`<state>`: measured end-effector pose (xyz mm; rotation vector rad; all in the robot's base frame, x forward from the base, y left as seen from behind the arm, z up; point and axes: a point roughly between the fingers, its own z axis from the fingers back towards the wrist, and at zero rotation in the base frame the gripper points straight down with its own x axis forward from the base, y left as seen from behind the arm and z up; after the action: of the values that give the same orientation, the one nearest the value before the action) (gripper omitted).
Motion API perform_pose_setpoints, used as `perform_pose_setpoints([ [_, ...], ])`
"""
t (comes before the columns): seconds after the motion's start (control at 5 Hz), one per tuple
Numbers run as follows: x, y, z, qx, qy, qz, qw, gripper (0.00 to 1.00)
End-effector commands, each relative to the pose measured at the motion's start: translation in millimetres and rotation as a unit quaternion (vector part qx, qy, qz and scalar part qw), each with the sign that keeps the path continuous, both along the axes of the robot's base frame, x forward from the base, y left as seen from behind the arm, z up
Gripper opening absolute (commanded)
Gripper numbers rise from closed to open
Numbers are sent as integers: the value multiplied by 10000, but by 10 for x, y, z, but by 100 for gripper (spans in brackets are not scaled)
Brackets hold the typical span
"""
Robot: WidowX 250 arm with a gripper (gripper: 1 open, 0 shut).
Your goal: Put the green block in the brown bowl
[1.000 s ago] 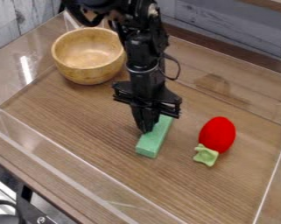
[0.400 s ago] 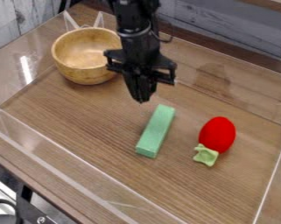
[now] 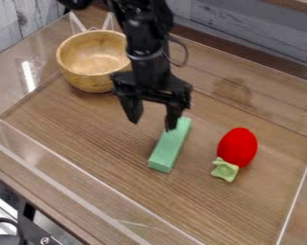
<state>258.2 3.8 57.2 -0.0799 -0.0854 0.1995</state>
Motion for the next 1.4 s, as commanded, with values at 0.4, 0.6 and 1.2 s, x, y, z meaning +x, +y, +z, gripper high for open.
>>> perform_pose_setpoints([
  [0.4, -62, -91, -330, 103, 21, -373, 9992, 100],
  [0.6, -83, -148, -315, 116, 45, -553, 9984, 0],
  [1.2, 68, -70, 316, 126, -367, -812, 9959, 0],
])
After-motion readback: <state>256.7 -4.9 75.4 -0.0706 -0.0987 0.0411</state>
